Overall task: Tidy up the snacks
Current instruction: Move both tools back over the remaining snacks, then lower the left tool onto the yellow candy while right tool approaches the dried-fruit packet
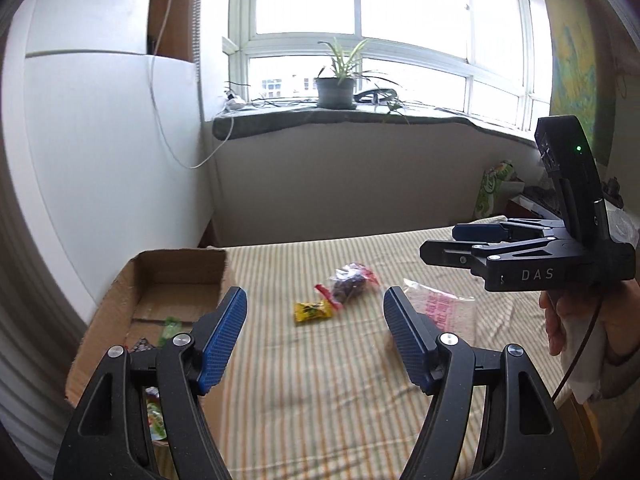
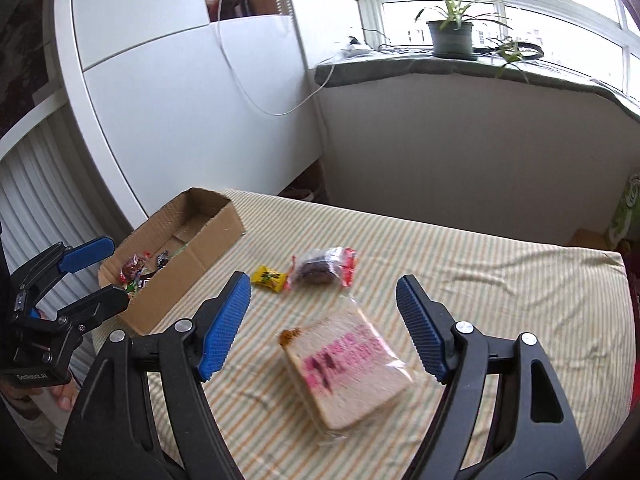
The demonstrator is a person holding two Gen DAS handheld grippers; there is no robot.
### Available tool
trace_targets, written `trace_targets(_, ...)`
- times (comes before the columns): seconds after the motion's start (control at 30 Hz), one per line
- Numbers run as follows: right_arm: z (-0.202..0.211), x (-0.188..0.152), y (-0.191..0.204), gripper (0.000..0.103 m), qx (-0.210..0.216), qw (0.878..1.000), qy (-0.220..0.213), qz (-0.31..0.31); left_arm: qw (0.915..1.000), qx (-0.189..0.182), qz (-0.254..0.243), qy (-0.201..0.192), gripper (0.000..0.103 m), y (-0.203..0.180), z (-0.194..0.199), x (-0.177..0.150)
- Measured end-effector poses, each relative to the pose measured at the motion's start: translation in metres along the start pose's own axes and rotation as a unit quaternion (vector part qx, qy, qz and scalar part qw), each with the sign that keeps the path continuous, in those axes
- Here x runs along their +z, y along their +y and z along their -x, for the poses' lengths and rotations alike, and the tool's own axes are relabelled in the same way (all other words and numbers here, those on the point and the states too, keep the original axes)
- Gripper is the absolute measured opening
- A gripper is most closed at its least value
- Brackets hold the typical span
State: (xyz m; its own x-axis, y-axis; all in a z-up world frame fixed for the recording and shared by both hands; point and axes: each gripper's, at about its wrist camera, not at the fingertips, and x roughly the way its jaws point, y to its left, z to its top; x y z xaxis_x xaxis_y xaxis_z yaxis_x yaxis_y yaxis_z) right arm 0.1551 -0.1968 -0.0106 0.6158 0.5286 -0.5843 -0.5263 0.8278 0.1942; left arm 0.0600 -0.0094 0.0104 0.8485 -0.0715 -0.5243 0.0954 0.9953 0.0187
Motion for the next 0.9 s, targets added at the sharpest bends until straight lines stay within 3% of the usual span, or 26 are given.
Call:
trace_targets(0.23, 0.028, -0.012, -0.031, 0.081, -0.022, 0.999, -0.016, -0.02, 0.9989, -0.019, -0.041, 0.009, 0.071, -0.051, -0.003, 0.002)
trace_targets(0.47, 0.022, -0.014, -0.03, 0.085, -0.023, 1.0, -0.008, -0.009, 0.9991, -0.017, -0.033, 0.02, 0.071, -0.052, -0.005, 0.0)
trace_targets(0.7, -0.029, -0.007, -0.023, 0.085, -0.023, 0.999, 0.034, 0.006, 0.9988, -0.024, -0.006, 0.041, 0.077, -0.035, -0.032, -0.009)
trace_targets(0.9, -0.11, 0.003, -0.022, 0.085, -0.02, 0.994, 0.104, 0.03, 0.9938, -0.028, 0.04, 0.1, 0.077, -0.009, -0.091, -0.024)
